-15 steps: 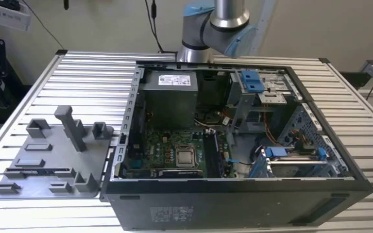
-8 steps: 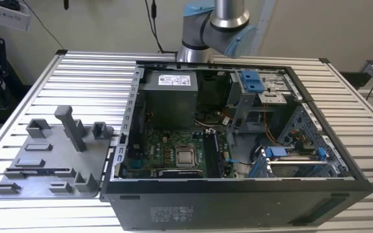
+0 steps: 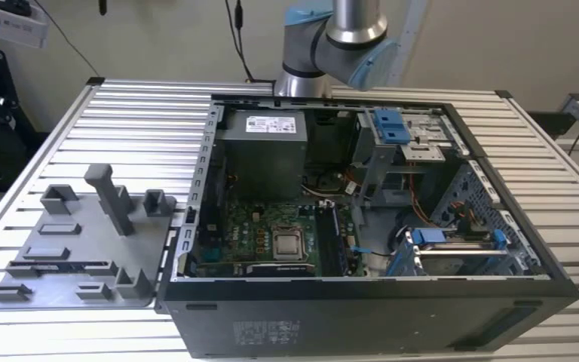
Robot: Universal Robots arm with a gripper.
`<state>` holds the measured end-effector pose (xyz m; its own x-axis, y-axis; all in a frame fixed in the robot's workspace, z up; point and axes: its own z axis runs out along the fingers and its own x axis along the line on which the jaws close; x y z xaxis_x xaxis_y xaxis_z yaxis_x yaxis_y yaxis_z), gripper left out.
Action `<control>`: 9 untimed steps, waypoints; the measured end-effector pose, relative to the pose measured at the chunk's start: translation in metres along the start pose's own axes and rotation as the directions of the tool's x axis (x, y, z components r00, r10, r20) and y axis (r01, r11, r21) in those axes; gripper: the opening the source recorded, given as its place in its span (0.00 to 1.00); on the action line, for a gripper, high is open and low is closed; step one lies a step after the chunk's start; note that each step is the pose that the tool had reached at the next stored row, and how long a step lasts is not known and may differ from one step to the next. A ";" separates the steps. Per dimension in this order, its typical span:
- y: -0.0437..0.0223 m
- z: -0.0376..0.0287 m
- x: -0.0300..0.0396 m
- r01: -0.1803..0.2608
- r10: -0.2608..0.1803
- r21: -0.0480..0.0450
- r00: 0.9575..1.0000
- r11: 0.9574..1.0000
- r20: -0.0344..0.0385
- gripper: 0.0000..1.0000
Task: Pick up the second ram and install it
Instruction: 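Pick up the second ram and move it above second insertion slot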
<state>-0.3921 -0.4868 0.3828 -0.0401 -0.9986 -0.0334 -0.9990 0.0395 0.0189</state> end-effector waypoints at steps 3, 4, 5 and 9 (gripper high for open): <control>0.0000 0.0000 0.0000 0.000 0.000 0.000 1.000 1.000 0.000 0.48; 0.0001 0.0000 0.0000 0.000 0.000 0.000 1.000 1.000 0.000 0.48; 0.0000 -0.0001 0.0000 0.000 0.000 0.000 1.000 1.000 0.000 0.48; 0.0001 0.0000 0.0000 0.000 0.000 0.000 1.000 1.000 0.000 0.48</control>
<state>-0.3922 -0.4868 0.3829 -0.0400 -0.9986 -0.0333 -0.9990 0.0394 0.0190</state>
